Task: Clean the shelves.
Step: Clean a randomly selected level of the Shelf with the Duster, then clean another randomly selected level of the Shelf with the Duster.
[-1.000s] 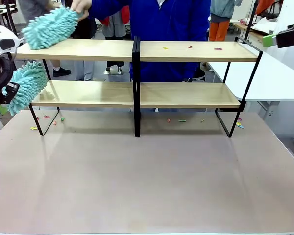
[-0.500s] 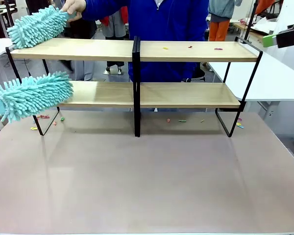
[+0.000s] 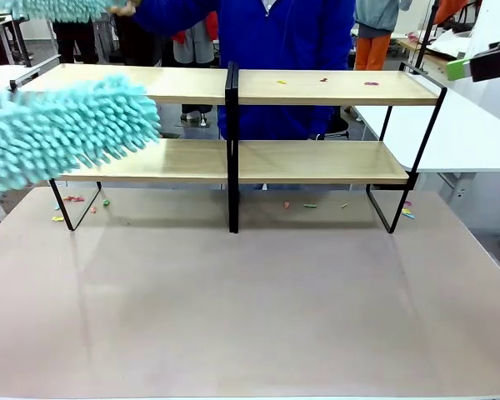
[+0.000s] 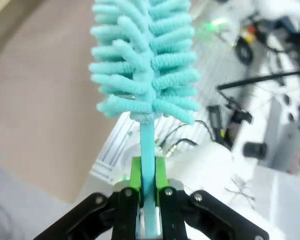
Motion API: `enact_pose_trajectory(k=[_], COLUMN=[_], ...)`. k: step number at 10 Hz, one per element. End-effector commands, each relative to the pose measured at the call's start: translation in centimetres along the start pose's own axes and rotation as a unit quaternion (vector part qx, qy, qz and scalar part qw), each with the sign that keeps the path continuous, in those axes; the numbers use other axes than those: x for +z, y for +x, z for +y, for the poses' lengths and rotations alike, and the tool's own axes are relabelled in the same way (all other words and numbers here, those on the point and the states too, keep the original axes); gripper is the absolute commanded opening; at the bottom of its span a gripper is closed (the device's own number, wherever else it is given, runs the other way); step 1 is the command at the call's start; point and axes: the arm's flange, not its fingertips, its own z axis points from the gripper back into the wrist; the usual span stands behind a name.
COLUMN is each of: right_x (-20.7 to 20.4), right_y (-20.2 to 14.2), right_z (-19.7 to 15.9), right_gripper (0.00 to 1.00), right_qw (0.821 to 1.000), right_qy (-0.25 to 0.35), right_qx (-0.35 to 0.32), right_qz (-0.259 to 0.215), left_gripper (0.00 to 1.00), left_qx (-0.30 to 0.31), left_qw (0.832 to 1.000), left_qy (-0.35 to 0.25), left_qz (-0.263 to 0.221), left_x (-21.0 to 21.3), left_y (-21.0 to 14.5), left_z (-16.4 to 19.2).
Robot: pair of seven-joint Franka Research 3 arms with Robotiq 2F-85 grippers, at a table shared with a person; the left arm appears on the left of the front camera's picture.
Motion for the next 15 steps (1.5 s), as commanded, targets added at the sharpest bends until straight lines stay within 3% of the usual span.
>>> enact_pose_trajectory(k=[1,3,4,5,6,15], right_x=[0.0,0.0,0.0,0.0,0.0,0.0], right_y=[0.0,0.0,0.0,0.0,0.0,0.0], right_z=[-0.1,-0.1,-0.1,-0.1,-0.1,-0.1], right_gripper=[1.0,1.0,1.0,1.0,1.0,1.0], right_qw=[1.0,1.0,1.0,1.0,1.0,1.0], right_qy=[0.0,0.0,0.0,0.0,0.0,0.0], right_qx=[-0.002,-0.002,-0.002,-0.002,-0.002,-0.002], right_qz=[-0.001,-0.001,-0.001,-0.001,-0.001,-0.001], left_gripper=[0.12,0.12,0.12,0.12,0.12,0.12], left_qx=[-0.062,-0.137,-0.16,-0.133,-0.131,-0.131], left_qw=[0.994,0.98,0.98,0.985,0.984,0.984], left_qy=[-0.074,-0.094,-0.074,-0.06,-0.071,-0.071], left_qz=[-0.053,-0.109,-0.089,-0.092,-0.095,-0.095], left_x=[3.0,5.2,5.4,5.5,5.3,5.3], left_y=[-1.7,-5.2,-6.5,-7.4,-5.9,-5.9], left_z=[-0.6,-2.0,-2.2,-1.7,-2.3,-2.3])
